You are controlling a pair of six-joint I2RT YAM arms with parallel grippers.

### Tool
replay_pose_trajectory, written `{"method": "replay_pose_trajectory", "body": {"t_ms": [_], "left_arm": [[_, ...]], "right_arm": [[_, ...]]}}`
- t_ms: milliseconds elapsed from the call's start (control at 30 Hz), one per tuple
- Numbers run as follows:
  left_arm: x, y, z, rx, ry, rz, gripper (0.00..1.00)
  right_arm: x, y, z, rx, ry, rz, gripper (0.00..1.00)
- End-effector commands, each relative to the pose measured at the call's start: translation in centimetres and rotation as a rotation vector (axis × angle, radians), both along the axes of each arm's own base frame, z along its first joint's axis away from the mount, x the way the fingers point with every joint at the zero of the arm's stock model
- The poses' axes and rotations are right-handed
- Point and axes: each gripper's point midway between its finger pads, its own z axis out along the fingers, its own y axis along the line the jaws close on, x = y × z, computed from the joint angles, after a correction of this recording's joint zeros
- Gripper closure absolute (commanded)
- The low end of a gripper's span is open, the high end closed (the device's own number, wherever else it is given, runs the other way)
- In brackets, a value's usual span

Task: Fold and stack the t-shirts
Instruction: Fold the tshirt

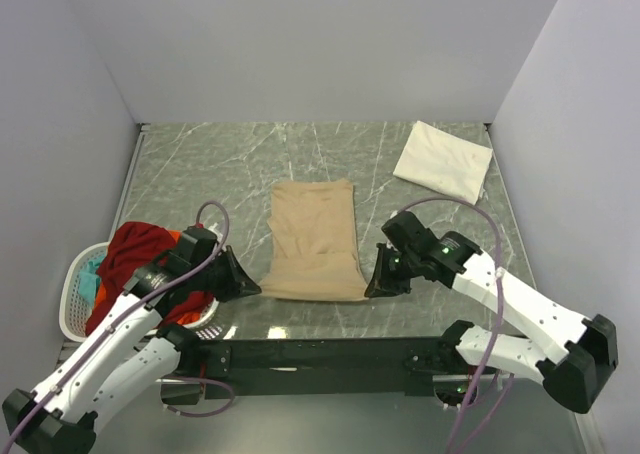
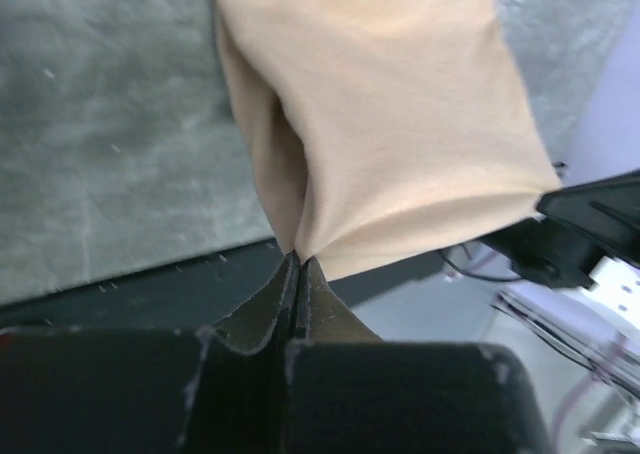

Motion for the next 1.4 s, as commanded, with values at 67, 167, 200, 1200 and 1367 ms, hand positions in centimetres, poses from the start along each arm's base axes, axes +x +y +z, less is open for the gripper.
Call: {"method": "replay_pose_trajectory", "body": {"t_ms": [67, 167, 200, 1200, 1367], "left_arm": [[-0.3, -0.1, 3.3, -0.046, -0.016, 0.024, 1.0], [1.0, -0.5, 5.3, -0.059, -0.059, 0.039, 1.0], [1.6, -0.6, 5.3, -0.05, -0.062, 0.048, 1.0], [17.9, -3.0, 4.8, -0.063, -0.129, 0.084, 1.0], [20.6, -1.9, 3.7, -0.046, -0.117, 0.111, 1.0]], "right_arm": [[-0.6, -1.7, 1.4, -0.045, -0.01, -0.065, 1.0], [1.1, -1.4, 3.1, -0.048, -0.069, -0.095, 1.0], [1.6, -1.3, 3.5, -0.05, -0.085, -0.101, 1.0], [21.7, -2.5, 7.7, -0.119, -0.279, -0.2, 1.0], [24.9, -2.0, 6.0, -0.152, -0.255, -0.187, 1.0]]}}
